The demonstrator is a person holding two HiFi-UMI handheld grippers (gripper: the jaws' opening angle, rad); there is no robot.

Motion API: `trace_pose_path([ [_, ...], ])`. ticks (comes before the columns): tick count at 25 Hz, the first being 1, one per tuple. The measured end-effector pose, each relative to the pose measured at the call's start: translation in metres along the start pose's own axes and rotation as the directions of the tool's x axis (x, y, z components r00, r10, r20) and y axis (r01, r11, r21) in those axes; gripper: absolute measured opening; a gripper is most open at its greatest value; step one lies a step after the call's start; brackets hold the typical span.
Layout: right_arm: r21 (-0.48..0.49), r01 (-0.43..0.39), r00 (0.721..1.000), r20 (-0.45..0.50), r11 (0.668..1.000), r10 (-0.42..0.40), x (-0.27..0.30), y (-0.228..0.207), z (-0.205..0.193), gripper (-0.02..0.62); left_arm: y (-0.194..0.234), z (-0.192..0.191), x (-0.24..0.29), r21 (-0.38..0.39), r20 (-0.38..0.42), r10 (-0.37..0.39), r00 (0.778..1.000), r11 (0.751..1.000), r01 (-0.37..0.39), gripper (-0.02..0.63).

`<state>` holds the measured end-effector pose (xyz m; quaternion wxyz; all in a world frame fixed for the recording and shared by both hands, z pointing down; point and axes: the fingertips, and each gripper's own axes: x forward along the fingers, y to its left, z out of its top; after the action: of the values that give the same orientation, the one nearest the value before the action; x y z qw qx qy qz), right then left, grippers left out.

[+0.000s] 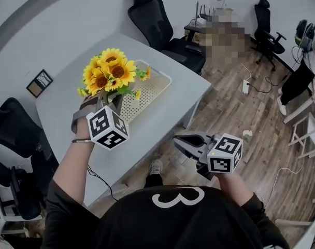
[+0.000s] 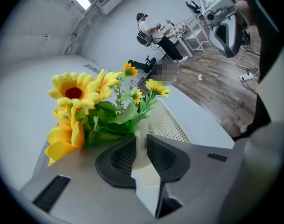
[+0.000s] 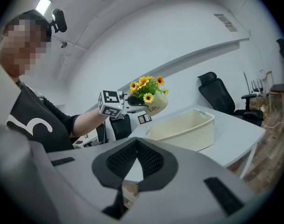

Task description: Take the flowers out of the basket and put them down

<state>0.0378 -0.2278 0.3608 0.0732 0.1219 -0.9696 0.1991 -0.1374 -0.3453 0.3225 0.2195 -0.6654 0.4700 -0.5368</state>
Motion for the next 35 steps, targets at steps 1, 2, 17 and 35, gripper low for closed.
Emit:
trace_pose_path([
  [1,-0.004,-0.011,1.0,-0.005,1.0,0.011,0.005,0.008,-0.002,0.008,0.001,-0.008,-0.011,-0.003,-0.007,0.007,1.0,1.0,-0.007,0.078],
  [2,-0.006,-0.025,1.0,-0.011,1.0,0.025,0.009,0.013,-0.004,0.008,0.002,-0.013,-0.019,-0.007,-0.016,0.013,1.0,1.0,-0.013,0.078],
  [17,-0.028,-0.214,0.973,-0.091,0.976,0.211,0.063,0.083,-0.022,0.009,-0.018,-0.117,-0.105,-0.081,-0.19,0.064,0.98,0.993,-0.081,0.078],
  [35,0.031,-0.158,0.981,-0.109,0.987,0.16,0.129,0.162,-0.049,0.008,-0.079,-0.237,-0.143,-0.133,-0.199,-0.042,0.979,0.991,0.016,0.08],
])
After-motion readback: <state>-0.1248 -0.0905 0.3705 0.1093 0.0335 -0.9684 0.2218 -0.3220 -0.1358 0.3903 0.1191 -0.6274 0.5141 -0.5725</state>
